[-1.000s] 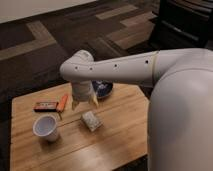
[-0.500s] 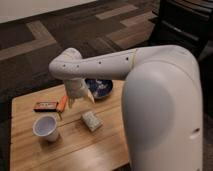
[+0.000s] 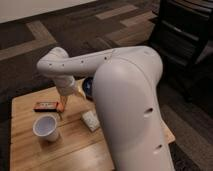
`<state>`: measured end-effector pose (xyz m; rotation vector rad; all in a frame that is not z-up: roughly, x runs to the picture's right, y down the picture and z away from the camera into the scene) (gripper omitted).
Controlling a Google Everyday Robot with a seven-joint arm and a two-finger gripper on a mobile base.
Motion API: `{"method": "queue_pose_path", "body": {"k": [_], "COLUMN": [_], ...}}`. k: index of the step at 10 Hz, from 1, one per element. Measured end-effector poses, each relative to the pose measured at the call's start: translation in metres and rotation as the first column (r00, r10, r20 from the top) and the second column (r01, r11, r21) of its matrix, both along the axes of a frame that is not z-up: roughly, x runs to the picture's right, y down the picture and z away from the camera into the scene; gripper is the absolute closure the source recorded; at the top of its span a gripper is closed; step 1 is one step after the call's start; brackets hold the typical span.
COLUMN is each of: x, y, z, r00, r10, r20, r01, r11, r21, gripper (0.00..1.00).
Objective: Place the pepper on the white sponge
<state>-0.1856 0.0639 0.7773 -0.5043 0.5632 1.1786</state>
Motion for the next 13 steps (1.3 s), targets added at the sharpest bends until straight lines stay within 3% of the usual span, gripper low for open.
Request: {"method": "queue_pose_path", "body": {"k": [2, 3, 5, 6, 8, 9, 13], "x": [-0.016, -0.019, -0.022, -0.028, -0.051, -0.052, -0.054], "y": [-0.010, -0.015, -0.018, -0.016, -0.012, -0.013, -0.012], "z": [0.014, 0.018, 0.024, 0.026, 0.024, 0.025, 0.024], "r00": [1.000, 0.999, 0.988, 0.979, 0.971, 0.969, 0.969], "r10": [-0.004, 0.016, 0.098, 0.157, 0.234, 0.246, 0.245], "r20": [-0.006, -0.034, -0.123, -0.126, -0.048, -0.033, -0.029], "r01": [0.004, -0.014, -0.091, -0.150, -0.233, -0.245, -0.245], "r11": [0.9998, 0.9993, 0.9938, 0.9866, 0.9722, 0.9693, 0.9695], "r21": [0.019, 0.034, 0.065, 0.062, 0.023, 0.018, 0.016], "gripper": [0.35, 0.35, 0.35, 0.35, 0.35, 0.35, 0.35]}}
